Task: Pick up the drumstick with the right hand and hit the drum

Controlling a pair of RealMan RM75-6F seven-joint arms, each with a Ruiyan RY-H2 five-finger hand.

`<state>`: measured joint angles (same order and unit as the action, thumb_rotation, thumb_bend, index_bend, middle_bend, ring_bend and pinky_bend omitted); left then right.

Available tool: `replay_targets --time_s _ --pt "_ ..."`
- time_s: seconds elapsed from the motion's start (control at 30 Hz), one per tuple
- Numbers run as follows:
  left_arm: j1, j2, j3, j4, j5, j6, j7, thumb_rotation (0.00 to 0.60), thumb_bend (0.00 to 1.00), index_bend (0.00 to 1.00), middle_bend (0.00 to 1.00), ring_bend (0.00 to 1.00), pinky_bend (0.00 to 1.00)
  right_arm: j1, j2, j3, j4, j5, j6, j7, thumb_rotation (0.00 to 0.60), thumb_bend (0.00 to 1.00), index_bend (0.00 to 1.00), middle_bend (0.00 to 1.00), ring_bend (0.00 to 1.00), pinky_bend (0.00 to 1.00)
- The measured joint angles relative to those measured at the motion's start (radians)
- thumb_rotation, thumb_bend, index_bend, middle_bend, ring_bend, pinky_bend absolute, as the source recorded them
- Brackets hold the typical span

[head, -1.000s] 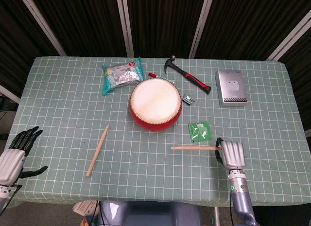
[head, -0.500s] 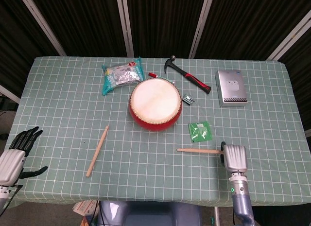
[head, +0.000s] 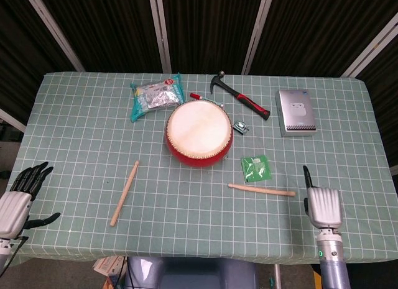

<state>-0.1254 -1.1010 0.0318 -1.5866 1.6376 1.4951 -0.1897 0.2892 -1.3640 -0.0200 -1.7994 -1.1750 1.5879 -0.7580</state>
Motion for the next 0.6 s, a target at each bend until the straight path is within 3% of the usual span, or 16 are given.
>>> replay_targets --time_s 0.13,0.27,0.6 --pt "0.000 0.000 0.001 0.004 0.004 0.001 0.001 0.600 0.00 0.00 0.00 0.00 0.00 -0.038 0.066 -0.019 -0.019 -0.081 0.048 0.094 0.600 0.39 0.00 0.15 0.18 0.25" --pt "0.003 -0.002 0.000 0.012 0.009 0.014 0.013 0.600 0.00 0.00 0.00 0.00 0.00 -0.091 0.113 -0.037 0.002 -0.170 0.116 0.237 0.600 0.33 0.00 0.01 0.05 0.14" --pt "0.012 -0.030 -0.014 0.052 0.023 0.055 0.054 0.600 0.00 0.00 0.00 0.00 0.00 -0.198 0.184 -0.066 0.096 -0.235 0.147 0.525 0.600 0.28 0.00 0.00 0.01 0.10"
